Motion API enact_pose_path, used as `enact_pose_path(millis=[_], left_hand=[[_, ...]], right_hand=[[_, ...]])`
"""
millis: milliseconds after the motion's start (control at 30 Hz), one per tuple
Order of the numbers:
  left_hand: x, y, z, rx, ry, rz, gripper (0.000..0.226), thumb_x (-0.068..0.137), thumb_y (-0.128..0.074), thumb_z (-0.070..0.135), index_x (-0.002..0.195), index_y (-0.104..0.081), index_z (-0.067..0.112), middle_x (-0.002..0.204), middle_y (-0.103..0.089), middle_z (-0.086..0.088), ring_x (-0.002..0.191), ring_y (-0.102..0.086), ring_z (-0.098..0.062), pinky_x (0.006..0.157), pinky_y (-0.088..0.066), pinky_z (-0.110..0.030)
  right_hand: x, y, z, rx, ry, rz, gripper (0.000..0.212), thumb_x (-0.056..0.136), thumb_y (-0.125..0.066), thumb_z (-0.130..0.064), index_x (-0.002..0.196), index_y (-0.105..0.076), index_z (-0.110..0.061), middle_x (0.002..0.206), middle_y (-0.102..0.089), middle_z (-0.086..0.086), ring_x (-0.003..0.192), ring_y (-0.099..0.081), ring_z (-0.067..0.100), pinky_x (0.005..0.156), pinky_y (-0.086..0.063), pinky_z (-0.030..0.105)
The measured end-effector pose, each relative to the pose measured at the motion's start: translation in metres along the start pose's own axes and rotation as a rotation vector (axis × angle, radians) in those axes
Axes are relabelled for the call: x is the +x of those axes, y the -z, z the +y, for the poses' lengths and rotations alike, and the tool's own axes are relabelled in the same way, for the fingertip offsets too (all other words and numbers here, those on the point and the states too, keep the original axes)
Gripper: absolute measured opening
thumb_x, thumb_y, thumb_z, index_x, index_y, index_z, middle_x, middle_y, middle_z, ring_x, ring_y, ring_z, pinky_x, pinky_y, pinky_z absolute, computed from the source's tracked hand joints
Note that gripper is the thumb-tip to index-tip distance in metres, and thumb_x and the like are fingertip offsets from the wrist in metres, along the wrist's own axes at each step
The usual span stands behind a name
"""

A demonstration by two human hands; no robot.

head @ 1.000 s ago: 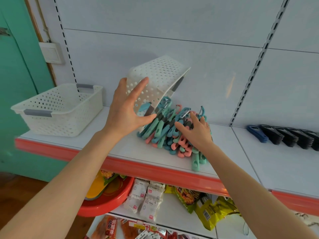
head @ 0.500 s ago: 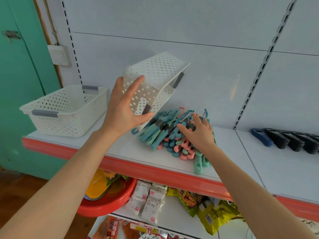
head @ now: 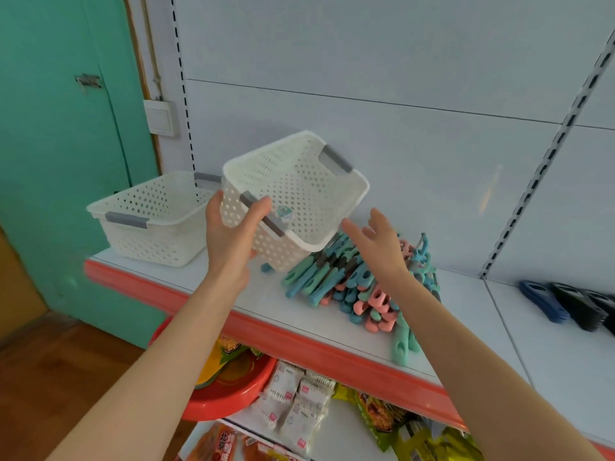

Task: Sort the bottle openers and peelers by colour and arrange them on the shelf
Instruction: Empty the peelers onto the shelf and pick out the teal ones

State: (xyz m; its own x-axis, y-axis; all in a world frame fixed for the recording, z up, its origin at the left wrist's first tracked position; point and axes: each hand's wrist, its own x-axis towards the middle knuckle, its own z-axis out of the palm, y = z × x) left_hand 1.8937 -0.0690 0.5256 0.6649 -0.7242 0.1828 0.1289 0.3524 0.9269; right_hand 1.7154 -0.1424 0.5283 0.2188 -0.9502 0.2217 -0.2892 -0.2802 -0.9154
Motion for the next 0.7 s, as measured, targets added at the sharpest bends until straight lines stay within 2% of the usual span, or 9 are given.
enact_pose_path(millis=[67, 133, 200, 267, 333, 400, 500, 567, 700], left_hand=[[-0.003, 0.0, -0.002, -0.057, 0.052, -0.006, 0.078, 0.074, -0.073, 0.035, 0.138, -0.029, 0.035, 0.135, -0.047, 0.003, 0.117, -0.052, -0.022, 0.082, -0.051, -0.043], [-0.006, 0.0, -0.003, -0.039, 0.064, -0.013, 0.082, 0.073, -0.073, 0.042, 0.14, -0.026, 0.035, 0.139, -0.043, 0.002, 0.119, -0.05, -0.024, 0.084, -0.05, -0.045], [-0.006, 0.0, 0.0, 0.017, 0.026, 0.003, 0.082, 0.075, -0.069, 0.046, 0.141, -0.024, 0.032, 0.139, -0.04, 0.008, 0.121, -0.046, -0.018, 0.086, -0.048, -0.041], [-0.008, 0.002, 0.005, 0.131, -0.081, 0.042, 0.078, 0.077, -0.066, 0.047, 0.141, -0.027, 0.026, 0.129, -0.038, 0.016, 0.119, -0.041, -0.008, 0.091, -0.042, -0.033], [-0.007, 0.008, 0.01, 0.227, -0.188, 0.072, 0.068, 0.078, -0.065, 0.046, 0.134, -0.035, 0.022, 0.123, -0.044, 0.018, 0.115, -0.044, 0.001, 0.09, -0.039, -0.02], [-0.004, 0.018, 0.017, 0.282, -0.266, 0.087, 0.064, 0.078, -0.065, 0.046, 0.13, -0.036, 0.022, 0.127, -0.048, 0.016, 0.115, -0.044, 0.01, 0.09, -0.039, -0.012], [0.007, 0.035, 0.029, 0.37, -0.357, 0.106, 0.082, 0.08, -0.062, 0.048, 0.145, -0.016, 0.027, 0.149, -0.028, 0.01, 0.134, -0.029, -0.005, 0.105, -0.03, -0.028], [0.018, 0.047, 0.041, 0.409, -0.41, 0.111, 0.082, 0.082, -0.06, 0.05, 0.146, -0.014, 0.029, 0.151, -0.024, 0.012, 0.137, -0.026, -0.009, 0.11, -0.029, -0.037], [0.05, 0.079, 0.063, 0.437, -0.465, 0.148, 0.087, 0.08, -0.055, 0.06, 0.147, -0.01, 0.026, 0.153, -0.019, 0.008, 0.137, -0.026, -0.01, 0.112, -0.029, -0.042]], right_hand=[[-0.001, -0.004, -0.007, 0.144, 0.012, -0.034, 0.062, 0.092, -0.053, -0.033, 0.144, -0.025, -0.014, 0.148, -0.033, 0.003, 0.127, -0.041, 0.015, 0.101, -0.035, 0.03], [0.001, -0.009, -0.011, 0.237, 0.047, -0.058, 0.052, 0.092, -0.054, -0.025, 0.139, -0.034, -0.018, 0.141, -0.043, 0.0, 0.121, -0.048, 0.014, 0.105, -0.039, 0.035], [0.004, -0.015, -0.013, 0.279, 0.034, -0.082, 0.06, 0.09, -0.057, -0.024, 0.143, -0.03, -0.015, 0.142, -0.043, 0.002, 0.123, -0.049, 0.018, 0.105, -0.041, 0.043], [0.007, -0.022, -0.013, 0.303, 0.057, -0.096, 0.062, 0.088, -0.059, -0.02, 0.142, -0.031, -0.013, 0.139, -0.047, 0.001, 0.119, -0.054, 0.015, 0.102, -0.044, 0.042], [0.01, -0.028, -0.016, 0.321, 0.111, -0.1, 0.051, 0.087, -0.056, -0.012, 0.136, -0.041, -0.012, 0.128, -0.058, -0.001, 0.106, -0.061, 0.005, 0.093, -0.051, 0.031], [0.012, -0.037, -0.026, 0.361, 0.163, -0.105, 0.04, 0.086, -0.054, -0.006, 0.126, -0.05, -0.012, 0.116, -0.063, -0.004, 0.092, -0.064, -0.002, 0.08, -0.054, 0.017], [0.018, -0.052, -0.046, 0.392, 0.215, -0.108, 0.034, 0.085, -0.051, -0.001, 0.119, -0.054, -0.008, 0.109, -0.065, -0.002, 0.083, -0.064, -0.006, 0.068, -0.051, 0.009], [0.025, -0.067, -0.062, 0.406, 0.242, -0.128, 0.032, 0.084, -0.051, 0.0, 0.115, -0.056, -0.006, 0.107, -0.065, 0.0, 0.08, -0.064, -0.006, 0.066, -0.05, 0.009], [0.041, -0.104, -0.098, 0.457, 0.249, -0.169, 0.03, 0.084, -0.053, -0.003, 0.114, -0.056, -0.008, 0.105, -0.065, -0.001, 0.086, -0.063, 0.002, 0.07, -0.05, 0.012]])
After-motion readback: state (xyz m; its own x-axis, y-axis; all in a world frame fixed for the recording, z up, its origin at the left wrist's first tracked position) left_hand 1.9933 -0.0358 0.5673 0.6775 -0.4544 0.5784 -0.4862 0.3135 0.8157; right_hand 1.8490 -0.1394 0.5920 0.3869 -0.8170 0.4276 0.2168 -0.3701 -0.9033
